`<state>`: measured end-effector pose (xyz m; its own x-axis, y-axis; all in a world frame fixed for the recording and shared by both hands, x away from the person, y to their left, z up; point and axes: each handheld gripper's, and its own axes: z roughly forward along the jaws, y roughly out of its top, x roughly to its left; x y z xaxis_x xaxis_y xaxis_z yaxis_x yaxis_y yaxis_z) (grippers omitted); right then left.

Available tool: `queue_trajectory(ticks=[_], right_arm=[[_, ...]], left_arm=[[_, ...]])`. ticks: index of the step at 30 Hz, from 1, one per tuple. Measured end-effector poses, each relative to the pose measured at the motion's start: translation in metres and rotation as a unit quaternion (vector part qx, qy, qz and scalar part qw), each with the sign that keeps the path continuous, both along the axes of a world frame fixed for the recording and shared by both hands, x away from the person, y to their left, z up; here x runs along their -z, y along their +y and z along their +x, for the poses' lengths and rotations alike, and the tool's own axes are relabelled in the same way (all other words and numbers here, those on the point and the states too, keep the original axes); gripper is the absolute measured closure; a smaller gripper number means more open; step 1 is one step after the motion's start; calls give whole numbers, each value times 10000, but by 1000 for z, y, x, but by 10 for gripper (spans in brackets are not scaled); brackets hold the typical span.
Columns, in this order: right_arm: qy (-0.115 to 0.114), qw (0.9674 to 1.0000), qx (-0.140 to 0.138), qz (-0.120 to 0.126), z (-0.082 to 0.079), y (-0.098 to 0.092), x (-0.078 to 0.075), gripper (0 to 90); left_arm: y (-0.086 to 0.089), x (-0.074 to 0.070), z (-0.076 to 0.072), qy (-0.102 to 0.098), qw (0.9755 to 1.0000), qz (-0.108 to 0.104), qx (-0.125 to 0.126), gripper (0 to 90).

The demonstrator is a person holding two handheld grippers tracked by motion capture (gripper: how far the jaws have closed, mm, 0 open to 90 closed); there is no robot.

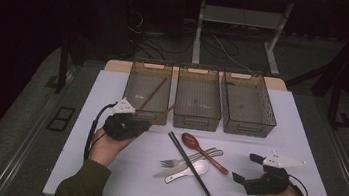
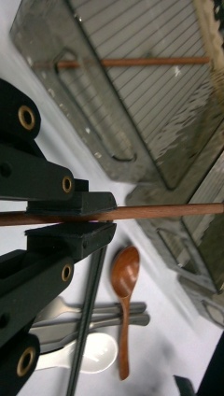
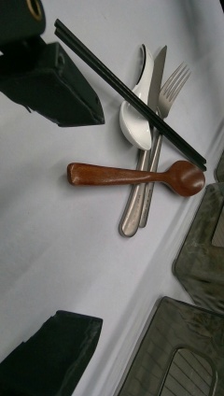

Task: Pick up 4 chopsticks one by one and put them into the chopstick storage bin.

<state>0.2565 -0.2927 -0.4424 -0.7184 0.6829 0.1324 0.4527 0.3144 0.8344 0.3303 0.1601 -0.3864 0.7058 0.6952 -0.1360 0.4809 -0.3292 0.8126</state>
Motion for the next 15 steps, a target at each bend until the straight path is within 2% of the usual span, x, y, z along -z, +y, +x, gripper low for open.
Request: queue_trajectory(ticks=[9,15], right_arm=[[10,10000,10,0,0,0,0,32],[14,10000,-2,4,-1,0,0,32]], left_arm=[[0,-7,17,-101,9999,-30,-127,827],[-5,-19,32,-172,9997,-43,-180,827]])
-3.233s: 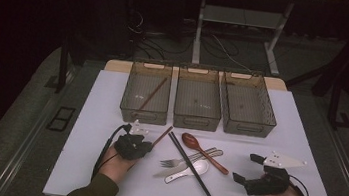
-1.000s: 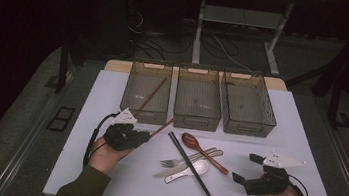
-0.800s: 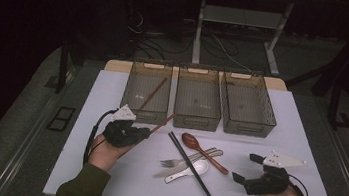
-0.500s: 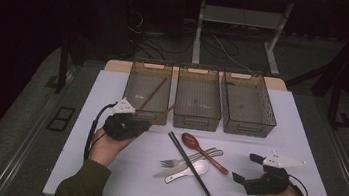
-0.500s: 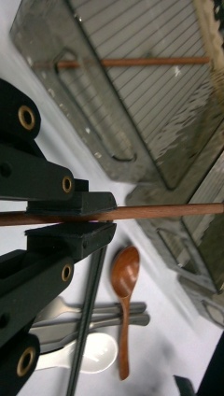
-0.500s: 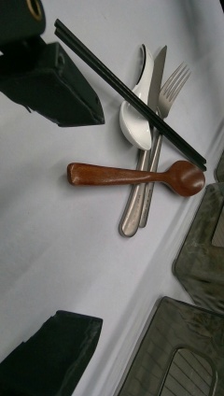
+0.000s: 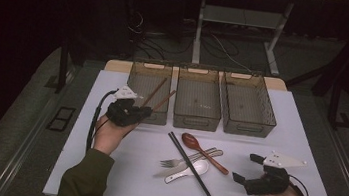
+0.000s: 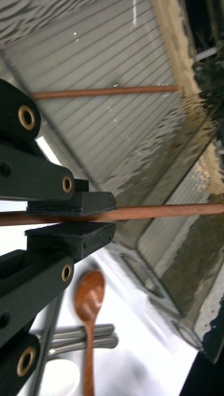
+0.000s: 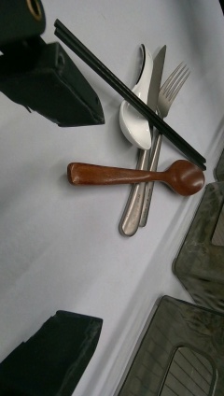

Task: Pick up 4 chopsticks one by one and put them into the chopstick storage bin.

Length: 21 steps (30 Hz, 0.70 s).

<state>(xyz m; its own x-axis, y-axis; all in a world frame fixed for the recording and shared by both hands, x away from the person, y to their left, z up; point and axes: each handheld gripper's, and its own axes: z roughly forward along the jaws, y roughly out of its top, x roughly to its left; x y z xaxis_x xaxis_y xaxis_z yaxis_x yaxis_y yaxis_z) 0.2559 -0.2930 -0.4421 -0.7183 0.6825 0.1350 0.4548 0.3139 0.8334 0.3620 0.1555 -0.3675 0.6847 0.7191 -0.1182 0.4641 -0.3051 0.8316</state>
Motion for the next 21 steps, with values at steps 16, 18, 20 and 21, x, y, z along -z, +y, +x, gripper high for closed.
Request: queue_trajectory(ticks=[16,18,20,21], right_arm=[[-11,10000,3,24,0,-1,0,32],[-14,10000,-2,27,0,-1,0,32],[-19,10000,-5,25,0,-1,0,32],[-21,10000,-2,28,0,-1,0,32]], left_arm=[[-5,-39,48,-392,9990,-93,-216,827],[-4,-41,55,-443,9986,-114,-270,827],[-2,-42,62,-480,9982,-140,-323,827],[0,-43,66,-509,9980,-160,-343,827]])
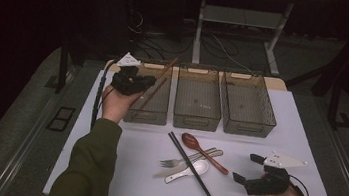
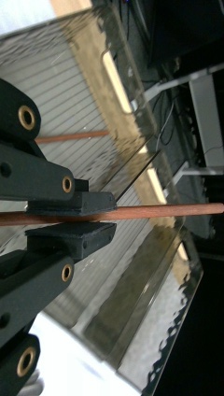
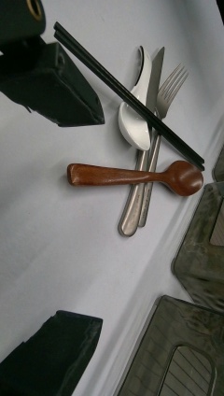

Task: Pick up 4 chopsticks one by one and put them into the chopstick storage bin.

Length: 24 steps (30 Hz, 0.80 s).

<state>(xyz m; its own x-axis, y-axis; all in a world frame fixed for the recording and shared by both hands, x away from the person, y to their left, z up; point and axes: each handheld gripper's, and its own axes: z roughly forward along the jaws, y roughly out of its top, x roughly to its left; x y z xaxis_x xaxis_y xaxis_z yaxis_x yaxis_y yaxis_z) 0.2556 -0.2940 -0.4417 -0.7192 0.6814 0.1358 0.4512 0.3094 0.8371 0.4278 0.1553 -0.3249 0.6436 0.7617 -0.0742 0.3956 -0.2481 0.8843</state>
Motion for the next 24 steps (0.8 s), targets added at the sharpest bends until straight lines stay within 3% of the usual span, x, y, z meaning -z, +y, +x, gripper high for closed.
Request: queue_trajectory(ticks=[4,16,24], right_arm=[[-7,10000,3,3,0,0,0,32],[-2,10000,26,34,0,-3,0,32],[-7,10000,38,53,0,-4,-1,32]], left_arm=[[6,2,14,-42,9998,-146,-130,826],[10,22,49,107,9985,-246,-485,826],[8,38,57,286,9979,-59,-575,825]])
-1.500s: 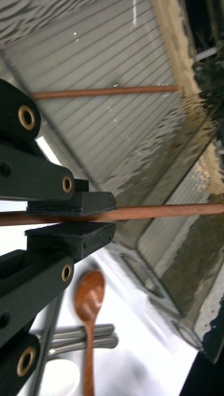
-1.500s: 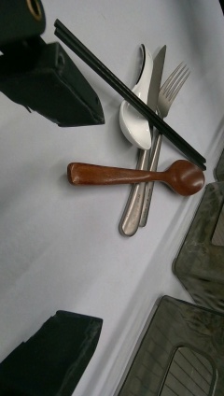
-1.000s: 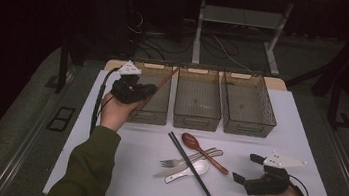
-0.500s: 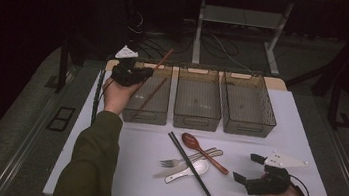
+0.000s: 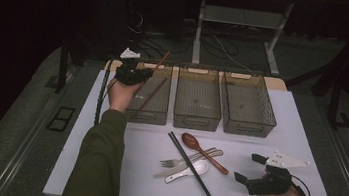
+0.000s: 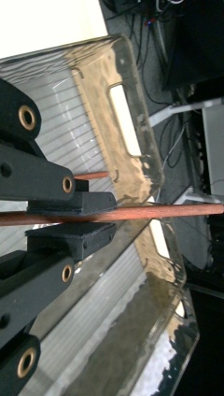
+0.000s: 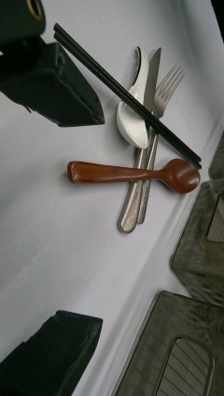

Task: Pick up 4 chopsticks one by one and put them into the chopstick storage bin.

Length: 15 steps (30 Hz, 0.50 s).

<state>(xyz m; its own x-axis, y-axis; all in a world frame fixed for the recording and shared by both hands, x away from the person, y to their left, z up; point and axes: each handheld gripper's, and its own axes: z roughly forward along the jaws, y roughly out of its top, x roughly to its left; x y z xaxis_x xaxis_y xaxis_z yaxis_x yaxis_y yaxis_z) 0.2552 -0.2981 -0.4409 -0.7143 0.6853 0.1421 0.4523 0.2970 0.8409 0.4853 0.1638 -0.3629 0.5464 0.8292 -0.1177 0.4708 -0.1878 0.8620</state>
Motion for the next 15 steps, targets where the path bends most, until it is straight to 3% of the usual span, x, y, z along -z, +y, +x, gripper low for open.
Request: queue_trajectory(ticks=[4,8,15], right_arm=[[15,10000,-12,-1,0,0,0,32],[15,10000,-7,-2,0,0,0,32],[21,10000,-1,4,0,0,0,32]], left_arm=[[-2,6,2,115,9998,180,19,824],[-3,9,3,180,9996,215,-30,819],[-3,8,3,171,9995,254,-101,716]])
